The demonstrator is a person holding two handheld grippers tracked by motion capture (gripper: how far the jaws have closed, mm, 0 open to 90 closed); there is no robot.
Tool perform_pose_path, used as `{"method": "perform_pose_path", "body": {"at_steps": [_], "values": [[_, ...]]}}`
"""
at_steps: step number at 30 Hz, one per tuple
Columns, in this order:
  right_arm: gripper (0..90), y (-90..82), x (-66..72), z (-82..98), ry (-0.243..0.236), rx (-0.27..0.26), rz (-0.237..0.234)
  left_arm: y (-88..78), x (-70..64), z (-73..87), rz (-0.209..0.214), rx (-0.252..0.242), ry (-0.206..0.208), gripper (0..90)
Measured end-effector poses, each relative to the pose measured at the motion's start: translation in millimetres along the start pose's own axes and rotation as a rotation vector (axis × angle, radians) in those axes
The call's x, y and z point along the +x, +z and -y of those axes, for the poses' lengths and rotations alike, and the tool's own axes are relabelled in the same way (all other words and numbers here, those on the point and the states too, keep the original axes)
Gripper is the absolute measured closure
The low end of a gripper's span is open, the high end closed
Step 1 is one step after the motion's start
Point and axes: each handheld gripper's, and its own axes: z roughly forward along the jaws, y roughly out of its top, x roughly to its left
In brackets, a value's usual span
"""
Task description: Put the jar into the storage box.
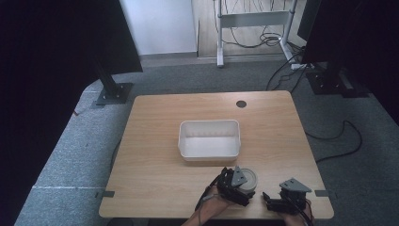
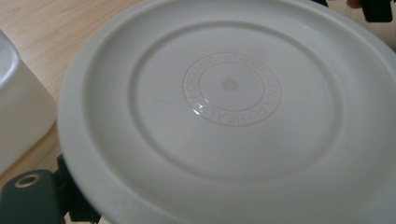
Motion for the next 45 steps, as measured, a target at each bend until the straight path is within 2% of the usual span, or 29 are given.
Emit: {"method": "perform_pose_path", "body": {"at_steps": [9, 22, 34, 45], "values": [[0.0, 0.0, 0.0, 0.1, 0.0, -0.001, -0.001, -12.7, 8.1, -1.7, -0.016, -0.01, -0.019, 10.3], [0.0, 0.0, 0.0, 0.1, 0.0, -0.002, -0.001, -27.5, 19.0, -6.6, -0.046, -0.023, -0.015, 10.3], [0.0, 0.0, 0.0, 0.3, 0.0, -0.003, -0.001, -34.7, 29.3, -6.9, -0.066, -0.03, -0.022, 10.3], [0.0, 0.0, 0.0, 0.3, 0.0, -0.003, -0.001, -47.4, 44.4, -9.4, -0.097, -0.043, -0.038, 10.3]]}}
